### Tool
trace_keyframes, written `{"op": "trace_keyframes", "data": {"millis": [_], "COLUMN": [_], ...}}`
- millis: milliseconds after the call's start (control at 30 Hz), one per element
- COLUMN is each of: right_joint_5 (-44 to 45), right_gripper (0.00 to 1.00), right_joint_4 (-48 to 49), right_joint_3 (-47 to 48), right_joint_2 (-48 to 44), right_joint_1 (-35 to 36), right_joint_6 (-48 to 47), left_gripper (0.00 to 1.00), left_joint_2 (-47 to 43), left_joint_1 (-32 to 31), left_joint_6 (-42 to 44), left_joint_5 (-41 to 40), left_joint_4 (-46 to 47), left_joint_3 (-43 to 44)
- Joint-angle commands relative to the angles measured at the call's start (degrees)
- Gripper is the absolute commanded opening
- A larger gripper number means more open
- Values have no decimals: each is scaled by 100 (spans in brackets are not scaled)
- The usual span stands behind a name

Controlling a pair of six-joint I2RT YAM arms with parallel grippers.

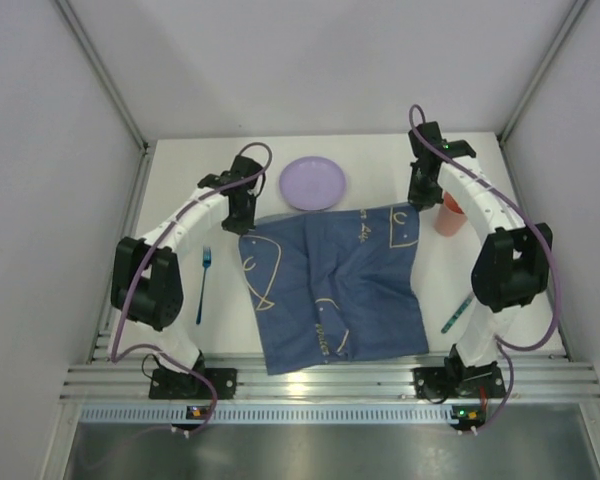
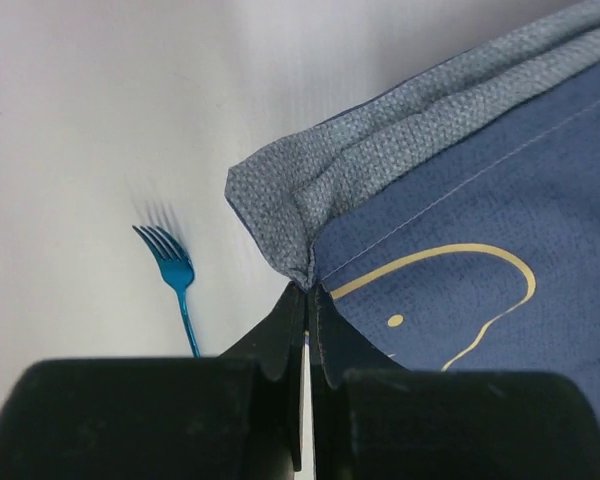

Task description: Set the dinner table for one person

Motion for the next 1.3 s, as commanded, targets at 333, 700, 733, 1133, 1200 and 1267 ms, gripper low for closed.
{"op": "trace_keyframes", "data": {"millis": [333, 700, 733, 1133, 1200, 1267], "right_joint_5": [-335, -940, -1150, -2699, -2630, -2420], "right_gripper": [53, 79, 79, 0, 0, 0], "right_joint_4": [-218, 62, 254, 2040, 2155, 2216], "right_joint_3": [1174, -799, -1100, -4100, -4170, -4223], "right_joint_2": [458, -1798, -1941, -1486, -1231, -1020], "right_joint_1": [-280, 467, 485, 538, 529, 511], "right_joint_6": [-108, 41, 111, 525, 464, 437], "left_gripper": [98, 97, 96, 86, 85, 85], "left_joint_2": [544, -774, -854, -346, -74, 50], "left_joint_1": [-51, -1113, -1193, -1704, -1713, -1704], "left_joint_6": [-190, -1305, -1429, -2063, -2028, -1923], "left_joint_5": [-687, 663, 858, 2758, 2697, 2504], "left_joint_4": [-575, -577, -401, 1859, 1825, 1615], "left_joint_3": [1308, 300, -207, -2199, -2190, -2120]}}
